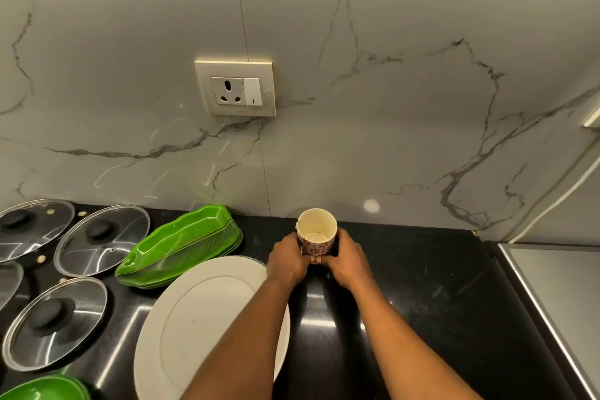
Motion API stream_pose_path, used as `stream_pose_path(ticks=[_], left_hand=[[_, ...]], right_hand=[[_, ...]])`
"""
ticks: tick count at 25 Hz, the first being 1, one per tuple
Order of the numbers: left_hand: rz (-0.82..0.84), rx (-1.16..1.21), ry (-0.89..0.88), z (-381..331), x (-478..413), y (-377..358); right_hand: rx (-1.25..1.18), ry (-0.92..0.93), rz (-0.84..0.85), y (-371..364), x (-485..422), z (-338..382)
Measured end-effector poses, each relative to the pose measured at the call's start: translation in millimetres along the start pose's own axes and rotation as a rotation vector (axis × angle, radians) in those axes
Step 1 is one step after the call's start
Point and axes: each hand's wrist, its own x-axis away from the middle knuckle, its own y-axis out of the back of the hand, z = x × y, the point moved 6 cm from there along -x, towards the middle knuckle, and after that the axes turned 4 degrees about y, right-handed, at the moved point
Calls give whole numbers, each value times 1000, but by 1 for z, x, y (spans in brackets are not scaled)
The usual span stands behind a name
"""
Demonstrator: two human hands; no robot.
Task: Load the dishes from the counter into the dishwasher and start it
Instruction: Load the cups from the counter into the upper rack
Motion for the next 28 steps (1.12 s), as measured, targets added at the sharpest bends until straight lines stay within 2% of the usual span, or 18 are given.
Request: stream_pose_path(ticks=[11, 21, 28], left_hand=[[-64, -84, -183, -17, 112, 13], [-109, -66, -182, -13, 239, -20], [-184, -43, -132, 3, 365, -70]], right_hand=[[118, 95, -102, 46, 109, 3], [121, 143, -87, 76, 225, -34], [113, 220, -55, 97, 341, -81]])
